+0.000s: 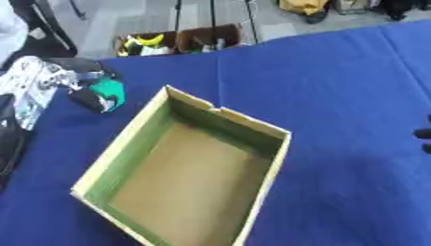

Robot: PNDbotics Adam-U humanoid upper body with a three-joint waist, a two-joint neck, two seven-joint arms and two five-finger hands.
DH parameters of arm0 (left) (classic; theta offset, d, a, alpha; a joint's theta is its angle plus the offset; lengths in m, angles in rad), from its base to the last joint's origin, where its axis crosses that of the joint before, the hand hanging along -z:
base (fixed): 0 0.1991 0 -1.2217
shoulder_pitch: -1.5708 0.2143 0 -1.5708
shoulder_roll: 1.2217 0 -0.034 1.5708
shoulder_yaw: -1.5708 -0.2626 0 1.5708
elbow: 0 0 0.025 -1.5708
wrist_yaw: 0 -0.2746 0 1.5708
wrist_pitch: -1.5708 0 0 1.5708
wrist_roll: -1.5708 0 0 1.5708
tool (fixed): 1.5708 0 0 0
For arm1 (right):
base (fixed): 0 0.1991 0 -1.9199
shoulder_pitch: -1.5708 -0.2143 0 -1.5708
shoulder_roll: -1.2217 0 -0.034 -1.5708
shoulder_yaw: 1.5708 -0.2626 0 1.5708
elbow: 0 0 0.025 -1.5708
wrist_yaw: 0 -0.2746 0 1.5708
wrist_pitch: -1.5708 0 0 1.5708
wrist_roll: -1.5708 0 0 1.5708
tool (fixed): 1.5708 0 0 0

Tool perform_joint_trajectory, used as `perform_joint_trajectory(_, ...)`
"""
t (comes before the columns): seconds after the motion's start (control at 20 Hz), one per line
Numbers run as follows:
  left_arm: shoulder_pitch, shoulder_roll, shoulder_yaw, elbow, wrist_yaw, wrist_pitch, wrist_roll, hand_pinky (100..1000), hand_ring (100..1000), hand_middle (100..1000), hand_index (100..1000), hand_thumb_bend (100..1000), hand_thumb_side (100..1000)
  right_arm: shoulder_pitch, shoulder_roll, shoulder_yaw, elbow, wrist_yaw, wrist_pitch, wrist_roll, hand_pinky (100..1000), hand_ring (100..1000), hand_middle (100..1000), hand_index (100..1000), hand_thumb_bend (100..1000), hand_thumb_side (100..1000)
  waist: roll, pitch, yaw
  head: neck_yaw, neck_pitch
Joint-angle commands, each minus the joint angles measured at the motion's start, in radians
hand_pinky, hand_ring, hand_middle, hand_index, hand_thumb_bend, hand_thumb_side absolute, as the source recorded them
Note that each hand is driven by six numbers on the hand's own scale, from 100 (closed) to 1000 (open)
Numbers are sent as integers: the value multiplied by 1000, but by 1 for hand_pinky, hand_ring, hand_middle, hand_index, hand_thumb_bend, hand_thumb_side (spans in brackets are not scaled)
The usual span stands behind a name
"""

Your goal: Pick up objects on the table and place them in the box.

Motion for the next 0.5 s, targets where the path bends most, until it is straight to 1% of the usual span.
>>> perform_joint_trajectory(0.05, -13, 47, -5, -57, 0, -13, 1, 199, 480, 903, 998, 100, 517, -2, -18, -7, -10, -6, -3, 0, 826, 851, 642, 829, 100, 820, -9, -37, 6, -6, 5)
perform_joint_trajectory(0.5, 0, 73, -30, -243, 12, -39, -34, 187, 475, 892, 988, 100, 508, 7, -15, -9, -8, -7, -4, -2, 826, 851, 642, 828, 100, 818, -9, -66, 23, -16, 17)
